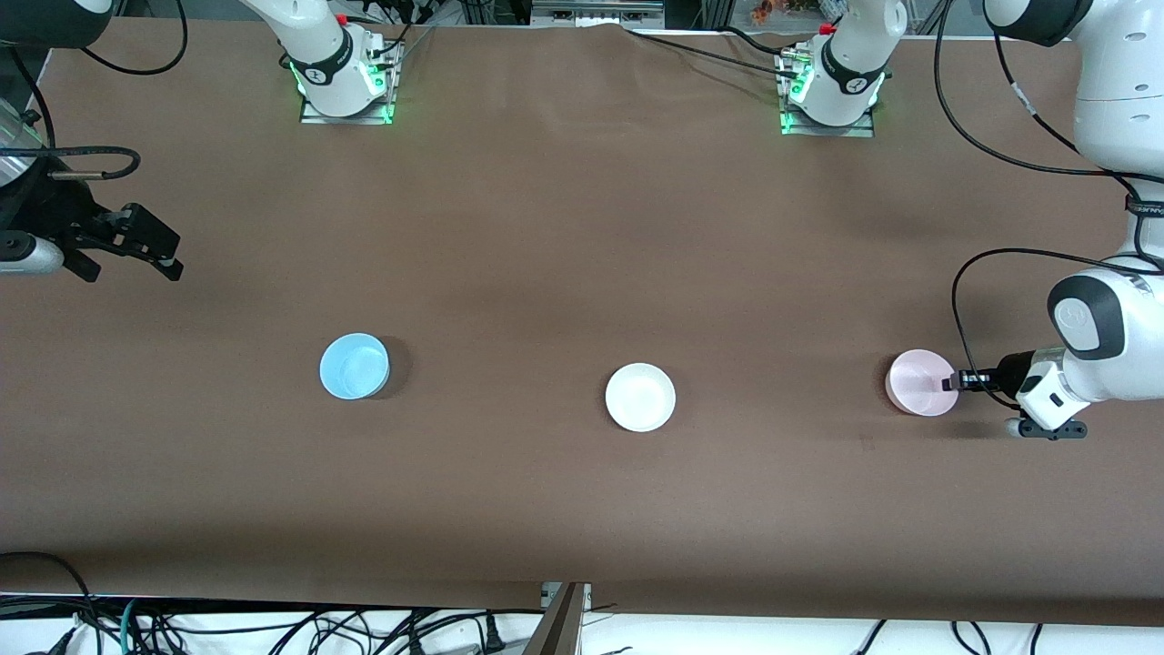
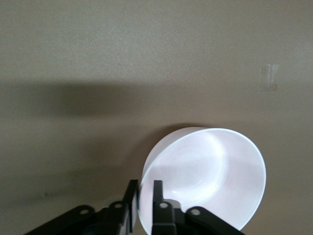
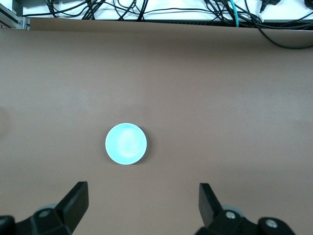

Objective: Stack pink and blue bowls on white bowl
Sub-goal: 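Close the left gripper on the pink bowl rim and lift it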

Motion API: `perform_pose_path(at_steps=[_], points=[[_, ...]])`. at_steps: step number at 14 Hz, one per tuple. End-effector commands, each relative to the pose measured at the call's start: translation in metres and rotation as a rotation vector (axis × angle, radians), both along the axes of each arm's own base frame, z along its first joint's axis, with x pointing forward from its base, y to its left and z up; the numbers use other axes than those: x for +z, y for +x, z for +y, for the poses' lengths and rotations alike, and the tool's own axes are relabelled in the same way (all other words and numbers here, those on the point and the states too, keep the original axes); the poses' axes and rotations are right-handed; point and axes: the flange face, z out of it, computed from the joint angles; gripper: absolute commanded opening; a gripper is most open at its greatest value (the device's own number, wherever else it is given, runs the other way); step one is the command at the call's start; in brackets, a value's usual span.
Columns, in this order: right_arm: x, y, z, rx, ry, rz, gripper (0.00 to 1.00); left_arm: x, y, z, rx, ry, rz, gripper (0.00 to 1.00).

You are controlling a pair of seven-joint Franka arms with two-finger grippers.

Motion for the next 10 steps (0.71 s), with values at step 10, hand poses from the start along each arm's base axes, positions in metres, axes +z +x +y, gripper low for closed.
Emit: perform_pose_path(at_steps=[10], points=[[-0.006,0.009,-0.008,-0.024,-0.002,-0.010,1.00,0.110,0.053,-0.207,0.155,-0.135,0.049,0.00]])
